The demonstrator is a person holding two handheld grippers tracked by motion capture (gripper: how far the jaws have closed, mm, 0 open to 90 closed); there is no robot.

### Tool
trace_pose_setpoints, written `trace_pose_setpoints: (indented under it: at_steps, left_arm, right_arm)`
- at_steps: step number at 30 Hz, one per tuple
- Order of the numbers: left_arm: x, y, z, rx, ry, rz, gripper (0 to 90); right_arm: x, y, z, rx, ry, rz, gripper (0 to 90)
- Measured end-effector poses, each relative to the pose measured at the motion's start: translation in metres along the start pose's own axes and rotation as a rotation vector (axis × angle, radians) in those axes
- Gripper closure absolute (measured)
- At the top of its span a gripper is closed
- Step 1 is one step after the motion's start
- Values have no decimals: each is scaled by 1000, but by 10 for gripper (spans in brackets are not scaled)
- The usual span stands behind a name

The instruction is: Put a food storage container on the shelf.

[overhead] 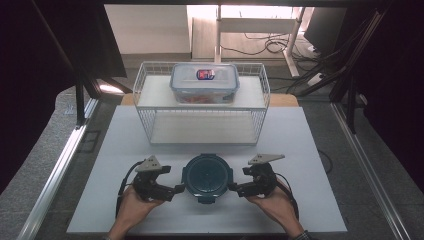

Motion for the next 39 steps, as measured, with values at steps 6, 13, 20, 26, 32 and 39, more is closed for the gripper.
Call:
trace_pose_setpoints:
  at_steps: [6, 13, 20, 26, 32, 39]
  left_arm:
    - [5, 30, 10, -78, -41, 65, 54]
    - [-7, 38, 20, -303, -181, 37, 161]
    - [-11, 33, 25, -342, -265, 15, 239]
    - [-19, 17, 17, -356, -289, -41, 435]
    - [-20, 9, 6, -341, -292, -72, 495]
    - [-26, 9, 8, -361, -338, -77, 498]
  right_arm:
    - [9, 19, -1, 57, 45, 61, 144]
    - [9, 33, -5, 151, 121, 156, 158]
    - [10, 29, -13, 201, 206, 158, 284]
    - [5, 20, -17, 244, 276, 127, 403]
    - [-4, 10, -14, 279, 292, 118, 450]
    - [-12, 8, -19, 307, 312, 123, 529]
Point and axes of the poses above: each handheld gripper's, and its own axes: y roughly forward along the jaws, x roughly out of its top, z roughly to its left, the point moved 2 cm from there along y, roughly forward along the jaws, and after that the axes turned 14 degrees about y, right-handed, at the moved point
